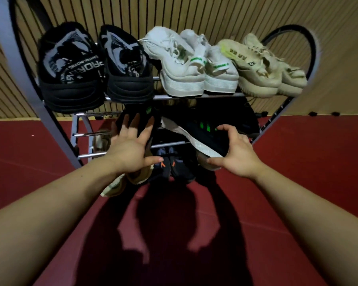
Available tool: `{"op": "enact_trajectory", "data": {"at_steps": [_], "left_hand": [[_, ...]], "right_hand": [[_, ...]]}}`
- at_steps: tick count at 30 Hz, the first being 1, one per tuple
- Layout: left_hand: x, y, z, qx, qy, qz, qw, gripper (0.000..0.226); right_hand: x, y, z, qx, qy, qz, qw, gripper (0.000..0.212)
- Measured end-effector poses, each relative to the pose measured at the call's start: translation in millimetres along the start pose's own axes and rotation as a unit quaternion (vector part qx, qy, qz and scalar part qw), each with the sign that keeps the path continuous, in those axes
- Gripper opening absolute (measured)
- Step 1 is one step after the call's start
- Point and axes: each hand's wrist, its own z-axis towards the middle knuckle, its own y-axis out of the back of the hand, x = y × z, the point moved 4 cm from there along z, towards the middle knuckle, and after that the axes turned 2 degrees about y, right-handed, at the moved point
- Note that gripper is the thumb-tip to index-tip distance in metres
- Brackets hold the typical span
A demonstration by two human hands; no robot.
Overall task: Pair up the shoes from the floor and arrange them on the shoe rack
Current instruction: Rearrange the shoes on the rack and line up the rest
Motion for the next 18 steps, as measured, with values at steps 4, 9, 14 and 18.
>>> {"op": "enact_trajectory", "data": {"at_steps": [4, 9, 14, 18], "left_hand": [[-31.3, 4.1, 14.6, -0.020, -0.059, 0.057, 0.996, 0.111], [-71.6, 5.1, 31.1, -0.039, -0.158, 0.158, 0.974, 0.122], [-81.3, 5.0, 40.7, -0.067, -0.233, 0.121, 0.963, 0.121], [-84.3, -0.1, 29.4, -0.141, -0.219, 0.066, 0.963, 0.112]], "right_hand": [[-18.8, 8.4, -20.2, 0.044, 0.087, -0.092, 0.991, 0.089], [-22.5, 25.2, -30.5, 0.038, 0.187, -0.168, 0.967, 0.087], [-35.3, 31.1, -34.3, 0.032, 0.252, -0.231, 0.939, 0.084], [-58.8, 31.0, -26.1, -0.001, 0.224, -0.298, 0.928, 0.077]]}}
